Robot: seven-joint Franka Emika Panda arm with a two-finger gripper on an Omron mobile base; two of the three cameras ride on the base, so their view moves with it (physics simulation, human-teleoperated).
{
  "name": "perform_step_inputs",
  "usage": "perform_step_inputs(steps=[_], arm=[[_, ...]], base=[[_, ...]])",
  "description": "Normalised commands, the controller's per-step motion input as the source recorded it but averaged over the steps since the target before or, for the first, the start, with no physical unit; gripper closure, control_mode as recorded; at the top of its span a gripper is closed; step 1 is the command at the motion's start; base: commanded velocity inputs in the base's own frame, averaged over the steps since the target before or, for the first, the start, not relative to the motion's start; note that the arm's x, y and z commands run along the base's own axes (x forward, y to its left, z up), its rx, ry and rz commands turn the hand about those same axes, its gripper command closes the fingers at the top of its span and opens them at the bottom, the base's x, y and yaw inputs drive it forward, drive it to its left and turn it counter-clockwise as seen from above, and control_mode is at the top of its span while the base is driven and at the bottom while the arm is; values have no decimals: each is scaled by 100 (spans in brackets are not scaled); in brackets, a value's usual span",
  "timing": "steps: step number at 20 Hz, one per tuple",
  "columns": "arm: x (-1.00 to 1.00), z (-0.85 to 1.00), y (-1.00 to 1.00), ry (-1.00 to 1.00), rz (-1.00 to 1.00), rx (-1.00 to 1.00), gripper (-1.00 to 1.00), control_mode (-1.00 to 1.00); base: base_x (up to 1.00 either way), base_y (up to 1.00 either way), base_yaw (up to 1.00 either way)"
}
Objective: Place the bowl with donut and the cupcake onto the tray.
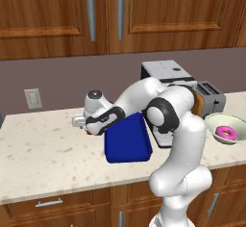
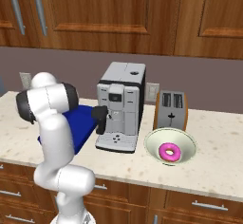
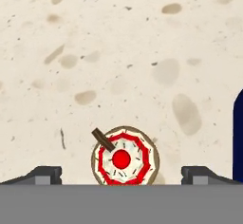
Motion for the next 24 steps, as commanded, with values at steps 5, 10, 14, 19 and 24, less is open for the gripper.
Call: perform_step_inputs(steps=[5, 10, 14, 19, 24], arm=[[26, -29, 14, 0, 0, 0, -100, -100], [24, -29, 13, 0, 0, 0, 100, -100], [16, -25, 2, 0, 0, 0, 100, -100], [6, -4, 0, 0, 0, 0, 100, -100], [0, 12, 0, -3, 0, 0, 100, -100]], base=[[0, 0, 0], [0, 0, 0], [0, 0, 0], [0, 0, 0], [0, 0, 0]])
